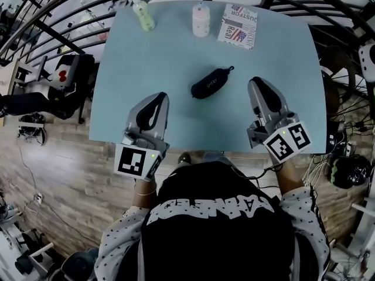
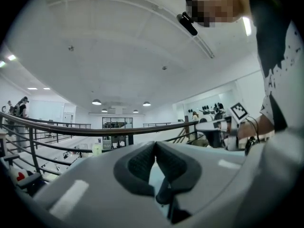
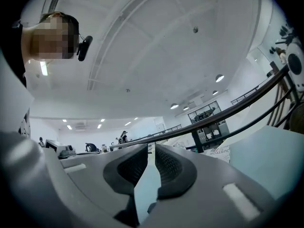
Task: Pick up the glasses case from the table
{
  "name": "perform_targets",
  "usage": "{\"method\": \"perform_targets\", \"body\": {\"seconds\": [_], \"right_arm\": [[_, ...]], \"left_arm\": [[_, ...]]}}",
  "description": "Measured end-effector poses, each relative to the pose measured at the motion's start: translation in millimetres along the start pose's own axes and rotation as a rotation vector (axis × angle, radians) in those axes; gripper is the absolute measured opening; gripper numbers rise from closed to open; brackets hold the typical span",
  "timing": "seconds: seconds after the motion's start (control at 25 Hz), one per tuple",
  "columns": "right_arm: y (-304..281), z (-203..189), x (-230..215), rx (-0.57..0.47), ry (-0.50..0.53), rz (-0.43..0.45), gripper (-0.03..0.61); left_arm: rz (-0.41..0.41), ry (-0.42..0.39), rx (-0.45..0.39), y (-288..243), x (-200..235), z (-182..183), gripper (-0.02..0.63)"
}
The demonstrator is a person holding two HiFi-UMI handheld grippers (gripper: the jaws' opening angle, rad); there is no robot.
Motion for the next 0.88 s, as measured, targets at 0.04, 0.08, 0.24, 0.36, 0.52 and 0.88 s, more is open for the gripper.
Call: {"method": "perform_targets", "body": {"seconds": [0.04, 0.08, 0.24, 0.36, 0.52, 0.88], "right_arm": [[-3.8, -2.2, -4.3, 0.017, 0.009, 0.024, 0.052], [-7.4, -4.7, -8.0, 0.034, 0.02, 0.049, 0.049], [-24.6, -19.5, -17.4, 0.133, 0.093, 0.177, 0.049], [-39.1, -34.5, -17.3, 0.204, 0.167, 0.28, 0.054], [-47.0, -58.0, -15.1, 0.279, 0.288, 0.387, 0.061], [-74.5, -116.6, -12.7, 0.443, 0.426, 0.54, 0.098]], "left_arm": [[0.014, -0.002, 0.001, -2.9, -2.1, -0.5, 0.0], [0.026, -0.004, 0.004, -6.1, -3.9, -1.3, 0.0], [0.088, 0.004, 0.02, -14.1, -11.3, -6.3, 0.0], [0.15, 0.008, 0.034, -12.6, -14.5, -10.8, 0.0], [0.175, -0.013, 0.039, -15.5, -20.8, -19.9, 0.0], [0.248, -0.004, 0.069, -3.2, -23.0, -31.9, 0.0]]}}
Point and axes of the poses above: the fingertips, and each gripper's own axes: y backward along the fingers, x to its left, z out of its top, the point moved 3 cm from there along y, backward along the fingers, and after that the axes turned 7 degrees about -z, right-handed, at the moved point
